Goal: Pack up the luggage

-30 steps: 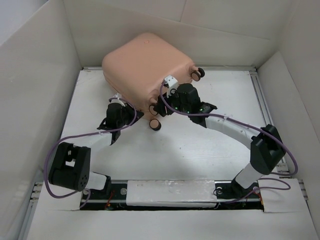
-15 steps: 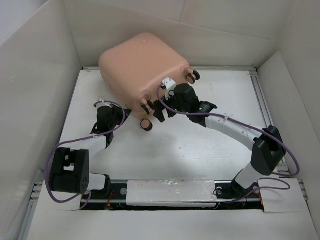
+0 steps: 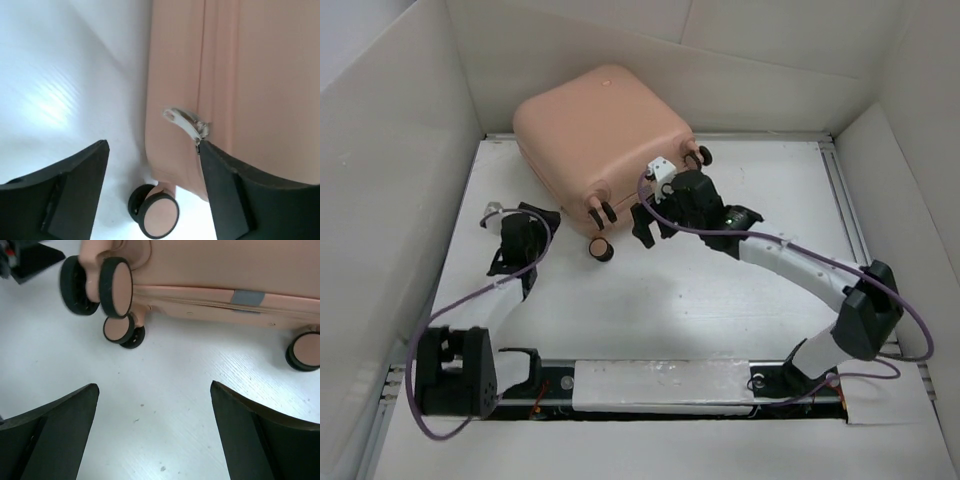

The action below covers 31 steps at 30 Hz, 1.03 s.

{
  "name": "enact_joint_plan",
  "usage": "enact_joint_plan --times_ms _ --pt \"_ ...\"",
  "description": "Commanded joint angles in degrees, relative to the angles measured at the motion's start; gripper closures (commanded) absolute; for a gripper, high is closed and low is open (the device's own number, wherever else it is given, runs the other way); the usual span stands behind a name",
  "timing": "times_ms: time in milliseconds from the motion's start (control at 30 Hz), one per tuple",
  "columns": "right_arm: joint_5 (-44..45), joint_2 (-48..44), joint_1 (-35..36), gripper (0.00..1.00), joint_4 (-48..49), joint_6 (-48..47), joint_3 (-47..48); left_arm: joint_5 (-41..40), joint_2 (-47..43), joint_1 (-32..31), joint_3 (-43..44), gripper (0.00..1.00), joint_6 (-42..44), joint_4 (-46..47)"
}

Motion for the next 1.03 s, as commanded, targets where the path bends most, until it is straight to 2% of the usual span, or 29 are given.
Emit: enact_joint_plan --times_ms 0,33,67,100,233,333,367,467,500,600,800,867,1000 --pt "2.61 -10.95 2.44 0.01 3.49 1.47 -2.40 -9.77 -17.51 1.44 -1.35 0.23 -0.38 -5.08" --pt "3.22 -12.73 2.45 0.01 3.49 2.09 -2.93 -9.77 -21.73 1.44 -1.35 0.19 -0.37 -8.22" --pt "5.14 -14.31 3.75 0.01 3.49 2.09 -3.98 -10.29 -29.60 1.44 -1.35 0.09 0.67 -9.91" --pt "6.29 -17.37 3.77 0.01 2.53 2.88 -4.51 -10.29 -33.16 1.44 -0.13 0.00 1.90 -11.84" --pt "10.52 -24.58 6.13 0.01 1.29 5.51 -8.11 -7.93 -43.82 0.91 3.12 0.00 6.48 -20.36" --pt "13.94 -29.51 7.19 0.01 0.24 7.80 -11.88 -0.12 -47.17 0.91 3.83 0.00 9.56 -25.91" --pt "14.99 -30.84 7.19 0.01 -0.46 9.11 -13.03 5.90 -47.96 0.91 3.23 0.00 10.52 -25.92" --pt "18.95 -36.79 8.59 0.01 -2.12 11.23 -17.42 14.98 -49.81 0.91 2.52 0.00 14.12 -26.53" --pt "20.09 -38.39 8.60 0.01 -3.09 12.97 -18.39 20.93 -49.81 0.91 2.52 0.00 15.35 -27.06" --pt "22.91 -45.42 9.30 0.01 -6.61 16.31 -22.26 28.08 -49.81 0.91 3.74 0.00 17.90 -29.60" --pt "24.67 -55.18 9.83 0.01 -8.37 19.05 -30.08 34.34 -53.76 0.91 2.09 0.00 16.69 -28.74" --pt "24.67 -55.72 9.83 0.01 -8.37 19.06 -31.49 36.81 -54.55 0.91 0.68 0.00 16.16 -26.29" --pt "20.74 -55.11 9.83 0.01 -3.64 18.45 -35.35 35.76 -55.08 0.91 -2.40 0.00 15.36 -25.57"
